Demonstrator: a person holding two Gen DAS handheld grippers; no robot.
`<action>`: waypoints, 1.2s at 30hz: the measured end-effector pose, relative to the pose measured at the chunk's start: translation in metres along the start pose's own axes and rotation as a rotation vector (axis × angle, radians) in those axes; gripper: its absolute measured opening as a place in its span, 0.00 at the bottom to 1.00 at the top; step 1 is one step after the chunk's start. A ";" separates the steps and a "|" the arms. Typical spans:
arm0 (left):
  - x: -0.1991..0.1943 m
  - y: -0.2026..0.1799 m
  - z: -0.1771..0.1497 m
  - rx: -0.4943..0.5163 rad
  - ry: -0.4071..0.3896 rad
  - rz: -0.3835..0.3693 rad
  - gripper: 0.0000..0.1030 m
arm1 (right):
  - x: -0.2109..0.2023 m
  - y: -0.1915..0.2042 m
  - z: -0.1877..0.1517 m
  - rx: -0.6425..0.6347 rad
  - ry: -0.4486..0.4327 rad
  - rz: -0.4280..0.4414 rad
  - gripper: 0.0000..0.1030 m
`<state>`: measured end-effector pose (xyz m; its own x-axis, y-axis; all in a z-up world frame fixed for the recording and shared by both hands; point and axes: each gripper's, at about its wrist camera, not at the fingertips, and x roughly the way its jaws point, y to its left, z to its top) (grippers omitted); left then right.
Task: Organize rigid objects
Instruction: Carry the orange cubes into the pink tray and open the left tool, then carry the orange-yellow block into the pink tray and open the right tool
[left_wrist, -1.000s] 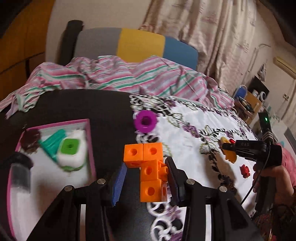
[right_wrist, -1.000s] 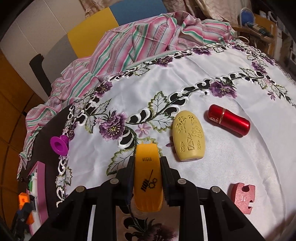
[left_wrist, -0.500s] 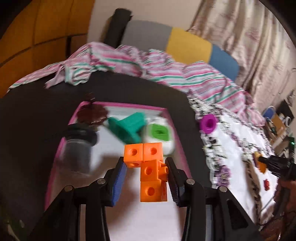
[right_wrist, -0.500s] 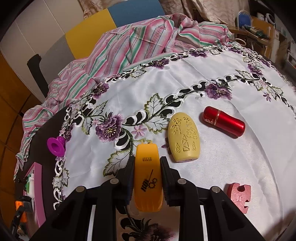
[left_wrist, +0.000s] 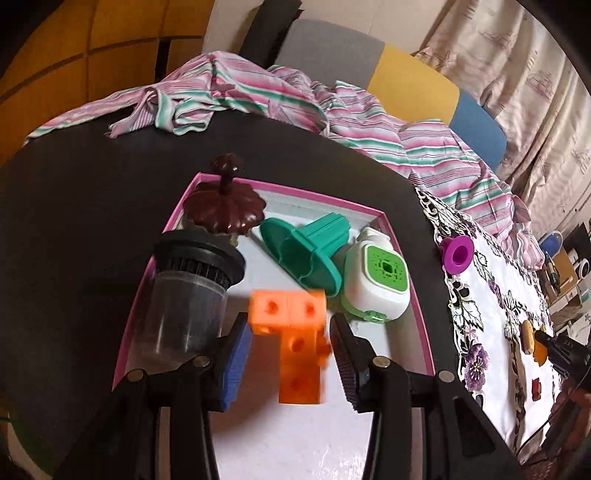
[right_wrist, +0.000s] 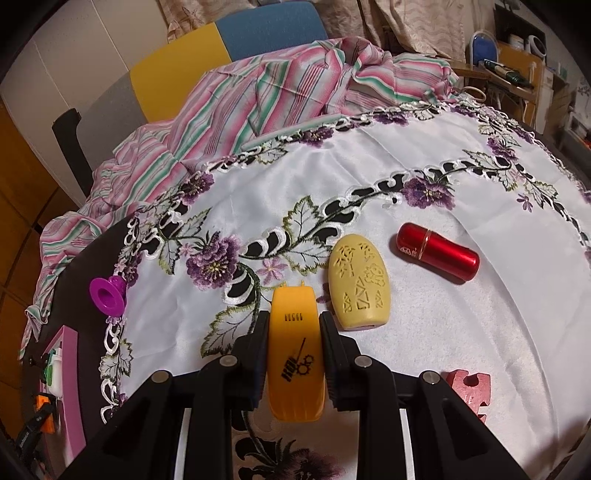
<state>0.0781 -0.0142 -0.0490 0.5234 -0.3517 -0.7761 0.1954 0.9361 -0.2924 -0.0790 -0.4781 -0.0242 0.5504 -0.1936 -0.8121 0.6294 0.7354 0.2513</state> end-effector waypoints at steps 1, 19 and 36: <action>-0.002 0.001 -0.001 -0.008 -0.001 -0.003 0.48 | -0.002 0.001 0.000 -0.004 -0.008 0.002 0.26; -0.051 0.013 -0.033 0.039 -0.041 -0.106 0.49 | -0.021 0.069 -0.025 -0.122 0.016 0.187 0.26; -0.071 0.019 -0.045 0.058 -0.073 -0.122 0.49 | -0.053 0.237 -0.106 -0.387 0.117 0.476 0.26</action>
<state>0.0072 0.0286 -0.0251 0.5511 -0.4639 -0.6936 0.3075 0.8856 -0.3479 -0.0176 -0.2245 0.0225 0.6439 0.2698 -0.7159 0.0734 0.9096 0.4089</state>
